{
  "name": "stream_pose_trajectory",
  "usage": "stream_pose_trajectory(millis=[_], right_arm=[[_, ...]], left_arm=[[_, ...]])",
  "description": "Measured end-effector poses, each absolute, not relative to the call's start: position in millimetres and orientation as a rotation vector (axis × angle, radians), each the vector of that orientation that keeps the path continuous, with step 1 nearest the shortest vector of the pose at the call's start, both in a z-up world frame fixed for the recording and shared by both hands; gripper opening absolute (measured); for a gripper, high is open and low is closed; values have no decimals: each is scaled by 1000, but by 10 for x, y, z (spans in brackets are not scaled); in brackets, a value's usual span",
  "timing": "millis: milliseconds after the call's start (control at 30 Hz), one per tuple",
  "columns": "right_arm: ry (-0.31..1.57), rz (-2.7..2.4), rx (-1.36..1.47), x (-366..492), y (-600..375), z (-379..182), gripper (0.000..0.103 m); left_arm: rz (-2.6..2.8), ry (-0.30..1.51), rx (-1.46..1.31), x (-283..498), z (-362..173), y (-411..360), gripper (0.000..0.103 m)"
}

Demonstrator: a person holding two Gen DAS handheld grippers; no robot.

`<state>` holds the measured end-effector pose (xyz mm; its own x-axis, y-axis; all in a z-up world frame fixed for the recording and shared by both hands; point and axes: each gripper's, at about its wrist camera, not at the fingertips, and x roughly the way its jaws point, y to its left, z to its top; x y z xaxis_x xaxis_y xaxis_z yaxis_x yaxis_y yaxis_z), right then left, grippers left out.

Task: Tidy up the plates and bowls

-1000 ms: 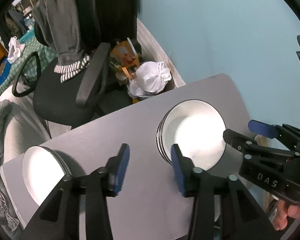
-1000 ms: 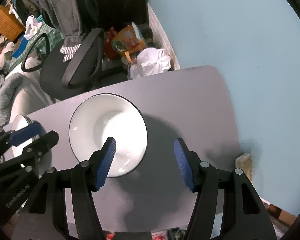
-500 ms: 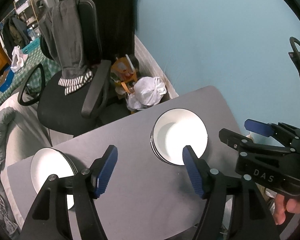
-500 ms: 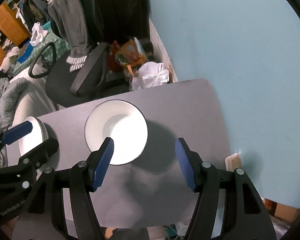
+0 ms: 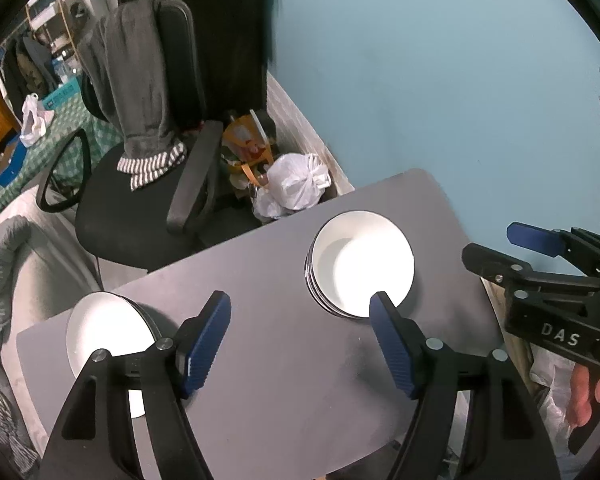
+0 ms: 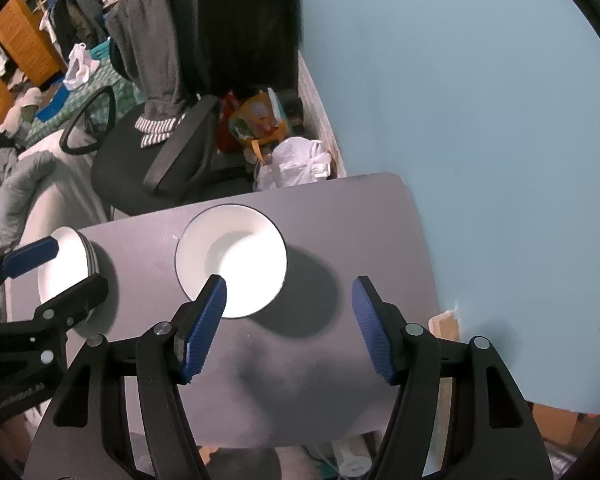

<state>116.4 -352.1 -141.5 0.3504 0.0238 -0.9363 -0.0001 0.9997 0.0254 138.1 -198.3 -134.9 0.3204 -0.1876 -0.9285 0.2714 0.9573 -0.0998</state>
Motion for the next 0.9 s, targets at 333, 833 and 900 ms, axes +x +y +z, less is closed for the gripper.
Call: stream_pose_trajectory(millis=[333,833,900], right_arm=[[1289,74,77,1345,-3678,-1820,64],[1391,181,101,1655,-3799,-2380,64],[1396,199,92,1685,-3784,-2437,64]], left_arm=[[-293,1318,41,1612,-1756,-1945,73],[-284,1478,-75,1923,-2384,-2044,73],[-276,1495,-91,1940,-2455,-2052,73]])
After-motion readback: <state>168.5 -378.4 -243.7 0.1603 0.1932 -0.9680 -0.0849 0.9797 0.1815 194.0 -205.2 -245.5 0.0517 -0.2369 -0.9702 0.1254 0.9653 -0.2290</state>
